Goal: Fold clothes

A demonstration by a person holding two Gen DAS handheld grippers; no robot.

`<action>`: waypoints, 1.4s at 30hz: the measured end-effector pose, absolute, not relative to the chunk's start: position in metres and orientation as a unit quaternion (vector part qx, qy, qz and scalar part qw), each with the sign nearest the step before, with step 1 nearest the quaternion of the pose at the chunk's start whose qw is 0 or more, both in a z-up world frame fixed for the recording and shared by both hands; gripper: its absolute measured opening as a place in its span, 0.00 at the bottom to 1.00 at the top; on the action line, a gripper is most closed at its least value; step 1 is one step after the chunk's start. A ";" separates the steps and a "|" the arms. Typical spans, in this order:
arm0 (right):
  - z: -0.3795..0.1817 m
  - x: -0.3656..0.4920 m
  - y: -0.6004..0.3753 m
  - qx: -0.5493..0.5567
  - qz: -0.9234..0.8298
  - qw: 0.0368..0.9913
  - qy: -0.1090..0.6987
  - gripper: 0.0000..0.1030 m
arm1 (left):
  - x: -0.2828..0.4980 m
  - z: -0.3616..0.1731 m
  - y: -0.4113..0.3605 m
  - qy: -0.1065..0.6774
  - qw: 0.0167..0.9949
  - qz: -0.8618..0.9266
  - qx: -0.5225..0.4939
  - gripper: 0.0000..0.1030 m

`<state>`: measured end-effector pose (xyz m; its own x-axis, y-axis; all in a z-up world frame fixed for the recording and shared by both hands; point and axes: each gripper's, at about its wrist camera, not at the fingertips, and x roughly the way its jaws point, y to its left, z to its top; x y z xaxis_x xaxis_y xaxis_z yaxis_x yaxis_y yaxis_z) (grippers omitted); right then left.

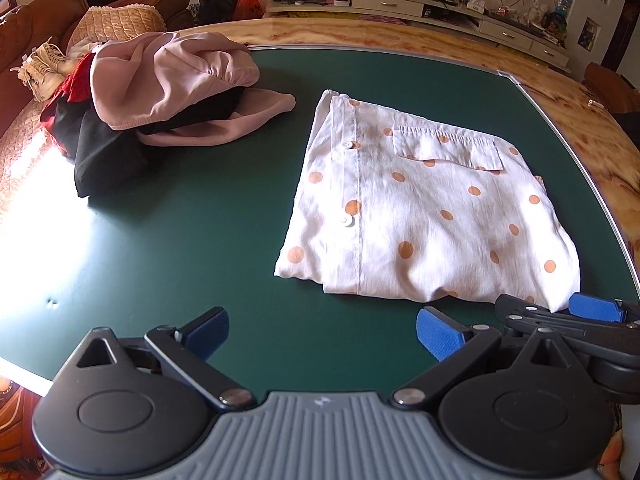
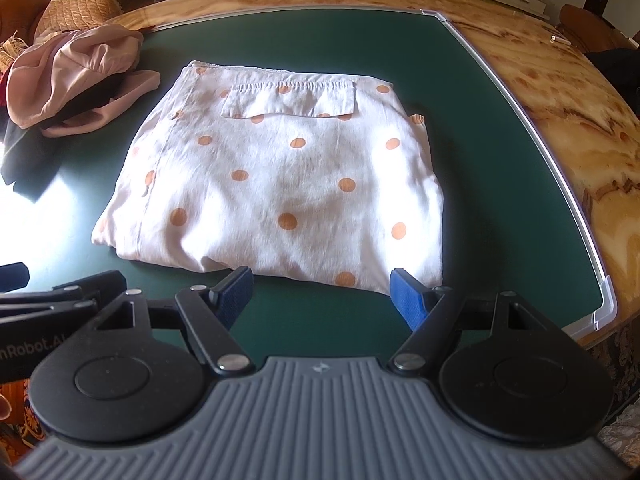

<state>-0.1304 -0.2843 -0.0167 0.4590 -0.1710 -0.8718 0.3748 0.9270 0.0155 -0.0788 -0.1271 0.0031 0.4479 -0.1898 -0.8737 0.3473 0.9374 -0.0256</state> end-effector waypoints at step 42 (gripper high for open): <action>-0.009 -0.190 -0.248 0.082 -0.164 0.865 0.466 0.81 | -0.116 0.032 -0.078 0.477 0.866 -0.151 0.021 1.00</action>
<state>-0.1902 -0.2478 -0.0087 0.5112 -0.2070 -0.8342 0.3609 0.9325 -0.0103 -0.1164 -0.0777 0.0317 0.4995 -0.2415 -0.8320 0.2809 0.9536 -0.1081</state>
